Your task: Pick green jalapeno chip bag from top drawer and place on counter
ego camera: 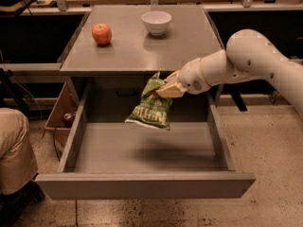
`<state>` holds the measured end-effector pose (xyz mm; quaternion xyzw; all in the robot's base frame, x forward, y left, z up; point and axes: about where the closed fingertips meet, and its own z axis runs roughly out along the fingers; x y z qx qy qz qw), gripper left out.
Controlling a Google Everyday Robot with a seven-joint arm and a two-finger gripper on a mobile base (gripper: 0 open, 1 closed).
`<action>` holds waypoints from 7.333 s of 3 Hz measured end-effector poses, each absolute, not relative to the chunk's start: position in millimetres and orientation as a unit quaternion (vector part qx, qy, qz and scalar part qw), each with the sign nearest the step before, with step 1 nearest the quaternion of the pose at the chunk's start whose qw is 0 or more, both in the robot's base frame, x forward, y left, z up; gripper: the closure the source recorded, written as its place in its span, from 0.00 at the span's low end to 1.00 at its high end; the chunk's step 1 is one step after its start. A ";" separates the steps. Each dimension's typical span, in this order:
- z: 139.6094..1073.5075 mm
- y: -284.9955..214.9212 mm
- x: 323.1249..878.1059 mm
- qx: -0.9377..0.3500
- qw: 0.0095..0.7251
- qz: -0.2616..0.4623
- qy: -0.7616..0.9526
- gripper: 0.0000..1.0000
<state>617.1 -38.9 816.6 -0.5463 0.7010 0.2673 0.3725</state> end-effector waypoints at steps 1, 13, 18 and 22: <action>854.9 -46.9 627.0 -0.554 0.391 0.249 0.692 1.00; 930.3 -87.8 799.4 -0.572 0.505 0.159 0.626 1.00; 919.8 -87.3 816.5 -0.573 0.499 0.161 0.630 0.00; 987.7 -166.6 740.5 -0.604 0.480 0.124 0.624 0.00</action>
Offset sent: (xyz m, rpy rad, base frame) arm 0.0082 -0.0073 0.0333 -0.0078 -0.0493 -0.0018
